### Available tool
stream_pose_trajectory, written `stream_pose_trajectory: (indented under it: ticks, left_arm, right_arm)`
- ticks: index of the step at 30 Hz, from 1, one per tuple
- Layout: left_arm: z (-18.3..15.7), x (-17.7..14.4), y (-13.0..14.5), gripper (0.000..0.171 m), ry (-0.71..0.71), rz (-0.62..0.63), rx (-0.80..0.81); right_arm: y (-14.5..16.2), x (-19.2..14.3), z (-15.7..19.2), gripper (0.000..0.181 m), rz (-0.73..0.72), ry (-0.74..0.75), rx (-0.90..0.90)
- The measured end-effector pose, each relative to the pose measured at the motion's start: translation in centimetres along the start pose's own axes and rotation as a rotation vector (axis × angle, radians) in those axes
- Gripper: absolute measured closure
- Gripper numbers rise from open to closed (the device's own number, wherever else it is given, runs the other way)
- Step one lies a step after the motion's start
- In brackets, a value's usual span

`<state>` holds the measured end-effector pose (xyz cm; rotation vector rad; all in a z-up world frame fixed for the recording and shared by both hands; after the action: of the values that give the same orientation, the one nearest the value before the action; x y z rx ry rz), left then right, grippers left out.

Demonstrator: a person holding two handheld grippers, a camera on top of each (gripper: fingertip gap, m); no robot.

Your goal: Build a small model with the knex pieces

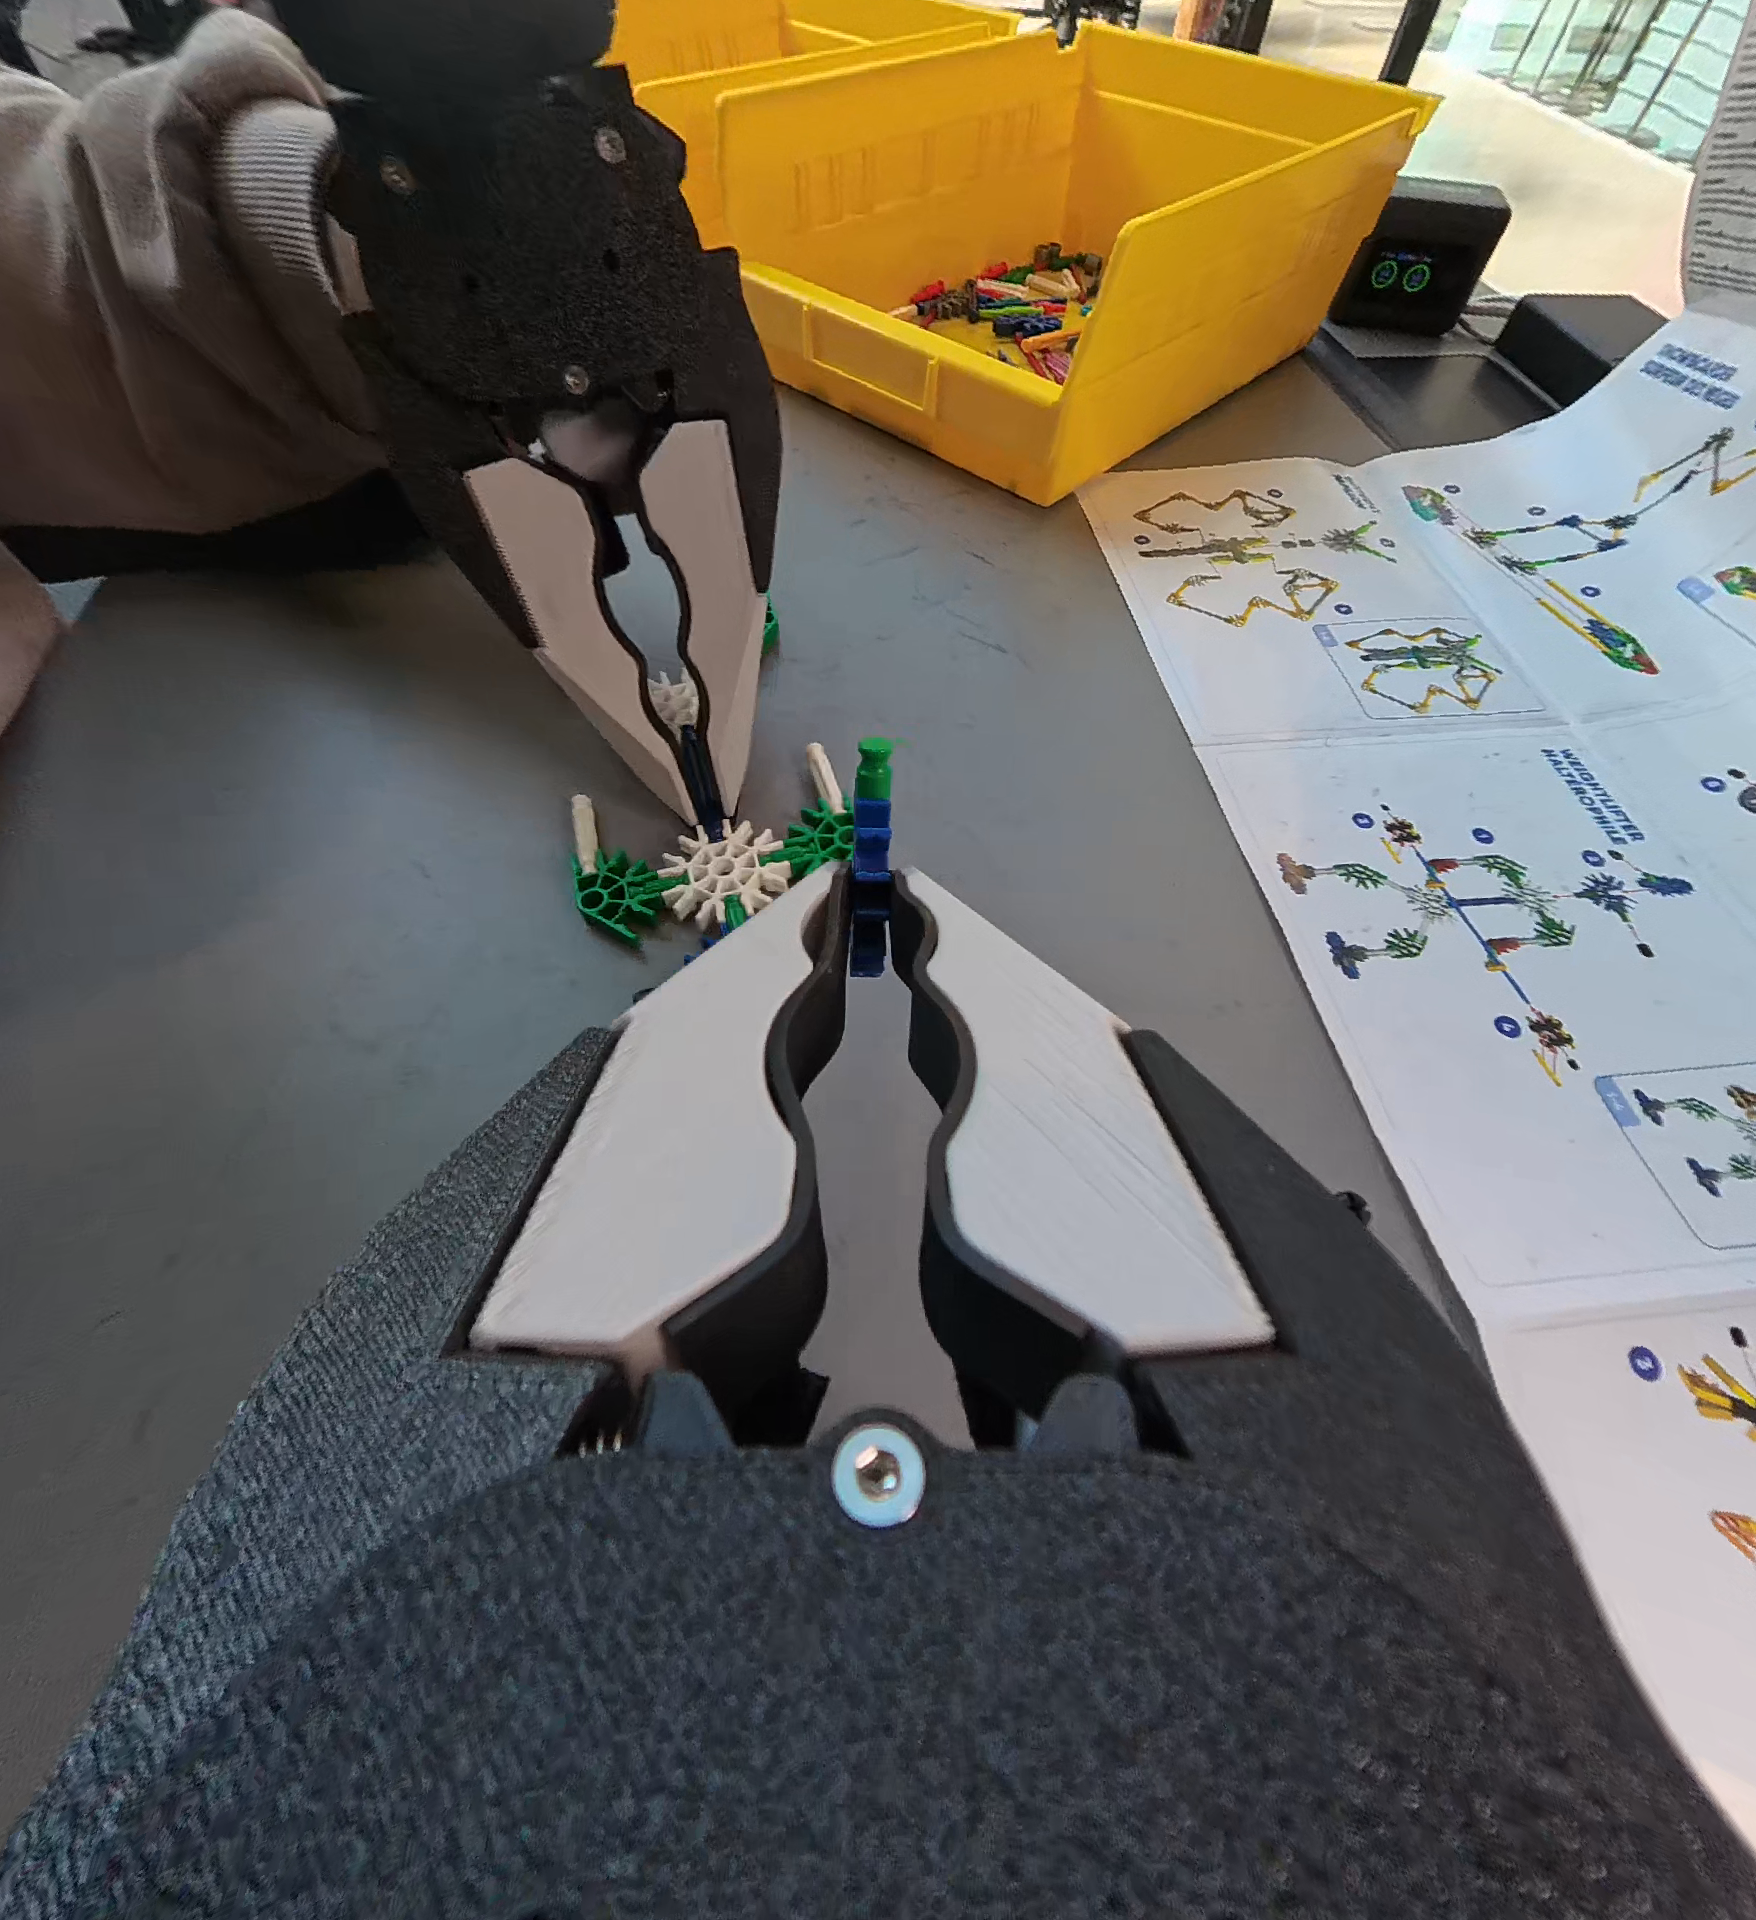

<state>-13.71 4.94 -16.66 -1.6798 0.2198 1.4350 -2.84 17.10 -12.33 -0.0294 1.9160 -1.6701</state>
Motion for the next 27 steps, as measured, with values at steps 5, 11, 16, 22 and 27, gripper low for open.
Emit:
stream_pose_trajectory:
  ticks: [5, 11, 16, 22, 27]
  left_arm:
    - [0.7, -1.6, -0.9, 0.169, 0.088, -0.179, -0.067]
    - [1.4, -2.0, -1.1, 0.169, 0.134, -0.291, -0.123]
    - [1.3, -2.0, -1.5, 0.169, 0.164, -0.333, -0.133]
    - [1.0, -1.9, -1.7, 0.169, 0.186, -0.353, -0.132]
    - [0.8, -2.0, -1.9, 0.169, 0.211, -0.383, -0.125]
  right_arm:
    - [-0.3, -1.2, 0.0, 0.176, -0.029, -0.053, 0.016]
    - [0.2, -1.8, -0.1, 0.177, -0.018, -0.110, 0.069]
    - [0.8, -1.0, 0.5, 0.176, 0.014, -0.162, 0.082]
    - [0.6, -0.7, 0.9, 0.176, -0.013, -0.209, 0.105]
    - [0.6, -1.0, 1.0, 0.176, -0.043, -0.274, 0.175]
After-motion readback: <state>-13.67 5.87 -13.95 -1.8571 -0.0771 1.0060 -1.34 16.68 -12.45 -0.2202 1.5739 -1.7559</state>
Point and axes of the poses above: each gripper's, where its closed fingertips meet, x out along the fingers, y out of its underside, z = x × y across the jaws, the point moved 6 cm from there along -x, back along the fingers, and after that the axes turned 1 degree about z, right-handed, at the moved point
